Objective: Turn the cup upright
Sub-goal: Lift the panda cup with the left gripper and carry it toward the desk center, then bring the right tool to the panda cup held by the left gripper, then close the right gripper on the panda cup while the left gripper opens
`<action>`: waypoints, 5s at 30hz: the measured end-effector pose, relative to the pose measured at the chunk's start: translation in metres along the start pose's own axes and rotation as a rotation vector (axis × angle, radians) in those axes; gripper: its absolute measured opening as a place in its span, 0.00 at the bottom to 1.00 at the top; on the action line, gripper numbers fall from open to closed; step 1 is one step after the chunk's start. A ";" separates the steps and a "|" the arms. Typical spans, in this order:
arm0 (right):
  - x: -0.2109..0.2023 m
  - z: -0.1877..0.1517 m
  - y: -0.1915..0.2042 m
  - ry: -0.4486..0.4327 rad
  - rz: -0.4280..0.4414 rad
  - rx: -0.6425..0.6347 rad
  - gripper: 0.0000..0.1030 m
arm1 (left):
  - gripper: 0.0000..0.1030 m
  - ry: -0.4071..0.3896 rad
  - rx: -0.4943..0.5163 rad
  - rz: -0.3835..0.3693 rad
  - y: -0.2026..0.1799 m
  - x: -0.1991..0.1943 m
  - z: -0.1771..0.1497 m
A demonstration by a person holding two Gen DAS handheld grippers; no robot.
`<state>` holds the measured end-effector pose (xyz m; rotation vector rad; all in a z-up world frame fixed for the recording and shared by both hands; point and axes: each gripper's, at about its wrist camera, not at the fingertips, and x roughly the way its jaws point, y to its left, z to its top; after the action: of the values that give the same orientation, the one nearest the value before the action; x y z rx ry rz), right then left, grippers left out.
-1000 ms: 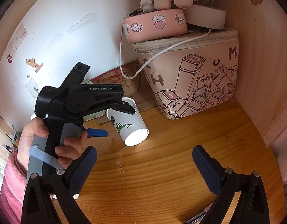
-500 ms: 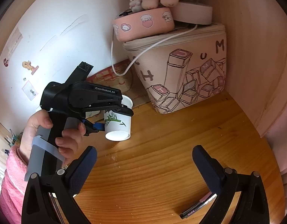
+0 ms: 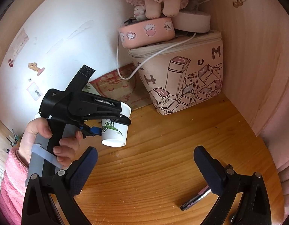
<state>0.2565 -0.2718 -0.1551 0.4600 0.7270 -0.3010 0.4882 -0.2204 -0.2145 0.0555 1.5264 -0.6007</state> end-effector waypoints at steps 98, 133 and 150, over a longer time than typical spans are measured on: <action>0.004 -0.222 0.208 0.576 0.389 0.422 1.00 | 0.68 0.077 0.215 0.019 0.271 -0.117 -0.335; 0.046 -0.226 0.283 0.661 0.265 0.299 1.00 | 0.75 -0.059 0.230 0.011 0.334 -0.185 -0.358; 0.053 -0.222 0.288 0.642 0.206 0.239 0.71 | 0.75 -0.077 0.190 0.001 0.336 -0.189 -0.370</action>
<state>0.2885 0.0815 -0.2516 0.8714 1.2637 -0.0373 0.2974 0.2772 -0.1744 0.1768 1.3917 -0.7379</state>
